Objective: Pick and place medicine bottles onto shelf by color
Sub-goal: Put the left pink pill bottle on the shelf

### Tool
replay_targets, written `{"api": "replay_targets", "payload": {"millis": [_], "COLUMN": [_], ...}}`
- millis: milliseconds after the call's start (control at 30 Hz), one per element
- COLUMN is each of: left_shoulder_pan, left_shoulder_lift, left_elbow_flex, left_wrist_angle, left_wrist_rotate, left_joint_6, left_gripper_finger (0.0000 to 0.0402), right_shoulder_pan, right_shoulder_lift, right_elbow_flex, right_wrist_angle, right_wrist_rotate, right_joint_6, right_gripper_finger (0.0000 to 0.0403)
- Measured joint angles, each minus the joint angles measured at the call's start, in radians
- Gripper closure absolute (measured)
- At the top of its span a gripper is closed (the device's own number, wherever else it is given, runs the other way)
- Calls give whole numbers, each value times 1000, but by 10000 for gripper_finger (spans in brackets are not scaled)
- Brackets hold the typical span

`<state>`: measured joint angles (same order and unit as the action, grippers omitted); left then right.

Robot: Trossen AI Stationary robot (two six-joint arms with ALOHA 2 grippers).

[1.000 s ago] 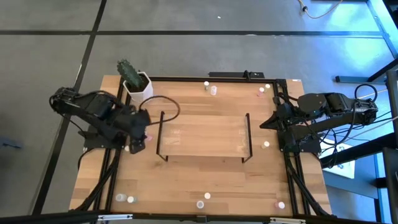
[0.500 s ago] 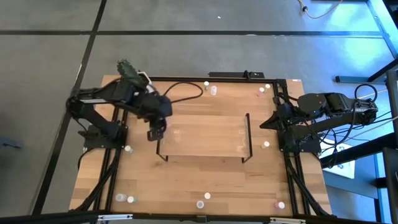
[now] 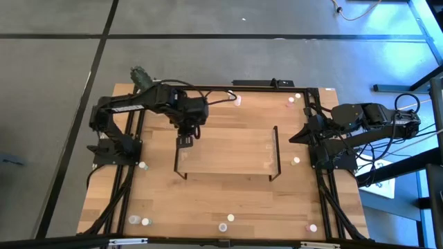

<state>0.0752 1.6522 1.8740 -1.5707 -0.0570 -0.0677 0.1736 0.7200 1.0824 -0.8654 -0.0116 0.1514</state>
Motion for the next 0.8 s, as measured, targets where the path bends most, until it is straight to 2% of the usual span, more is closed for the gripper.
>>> {"api": "replay_targets", "payload": {"millis": [567,800], "left_shoulder_pan": [6,6], "left_shoulder_lift": [31,31], "left_elbow_flex": [-1,-80], "left_wrist_angle": [0,12], "left_wrist_rotate": [0,23], "left_joint_6": [-1,-1], "left_gripper_finger": [301,301], "right_shoulder_pan": [0,0], "right_shoulder_lift": [0,0], "right_elbow_flex": [0,0], "right_wrist_angle": [0,0], "right_wrist_rotate": [0,0], "right_joint_6": [1,0], "right_gripper_finger": [389,389]}}
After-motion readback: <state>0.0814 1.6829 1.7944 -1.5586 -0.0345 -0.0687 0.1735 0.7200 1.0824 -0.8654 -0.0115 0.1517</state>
